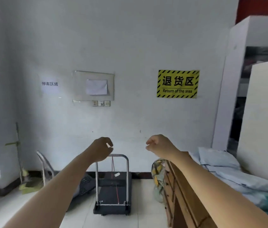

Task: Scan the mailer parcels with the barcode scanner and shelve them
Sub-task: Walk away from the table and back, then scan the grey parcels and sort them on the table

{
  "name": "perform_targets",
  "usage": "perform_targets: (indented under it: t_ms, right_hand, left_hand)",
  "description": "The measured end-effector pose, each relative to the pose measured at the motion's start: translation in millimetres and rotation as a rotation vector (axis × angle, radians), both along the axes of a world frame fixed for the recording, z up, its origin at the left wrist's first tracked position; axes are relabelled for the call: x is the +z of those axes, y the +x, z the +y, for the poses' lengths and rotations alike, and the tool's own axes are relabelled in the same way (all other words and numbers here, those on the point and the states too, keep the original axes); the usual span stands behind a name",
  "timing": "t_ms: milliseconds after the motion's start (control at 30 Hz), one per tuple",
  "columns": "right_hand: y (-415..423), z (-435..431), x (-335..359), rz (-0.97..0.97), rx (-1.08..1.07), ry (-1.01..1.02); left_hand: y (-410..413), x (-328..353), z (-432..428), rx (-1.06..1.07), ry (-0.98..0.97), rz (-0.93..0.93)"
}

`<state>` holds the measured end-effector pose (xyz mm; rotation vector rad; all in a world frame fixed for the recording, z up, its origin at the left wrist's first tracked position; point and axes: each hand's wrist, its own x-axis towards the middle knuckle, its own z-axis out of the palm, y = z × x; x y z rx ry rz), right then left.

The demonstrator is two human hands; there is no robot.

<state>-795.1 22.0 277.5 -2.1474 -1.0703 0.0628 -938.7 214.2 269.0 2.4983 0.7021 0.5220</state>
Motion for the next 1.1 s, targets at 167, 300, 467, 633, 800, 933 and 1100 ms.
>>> perform_targets:
  t_ms: [167,300,467,633,800,933,1100]
  right_hand:
    - [88,5,-13,-0.039,-0.175,-0.040]
    - [171,-4,-22,-0.032,-0.338,-0.034]
    - [257,-46,-29,0.015,-0.603,-0.103]
    - [310,-84,-54,0.088,-0.846,-0.134]
    - [351,-94,-78,0.096,-1.086,-0.189]
    - [374,-93,-94,0.157,-1.298,-0.150]
    - [397,-92,-112,0.229,-1.480,-0.127]
  left_hand:
    - [124,-16,32,-0.194,-0.065,-0.034]
    - [239,-15,35,-0.372,-0.095,-0.056]
    - [373,-21,27,-0.606,-0.266,-0.001]
    - [486,-53,11,-0.811,-0.255,0.094]
    - [606,-72,-11,-0.945,-0.336,0.162]
    - [683,-91,-34,-1.082,-0.334,0.255]
    - [742,-118,-62,-1.244,-0.237,0.331]
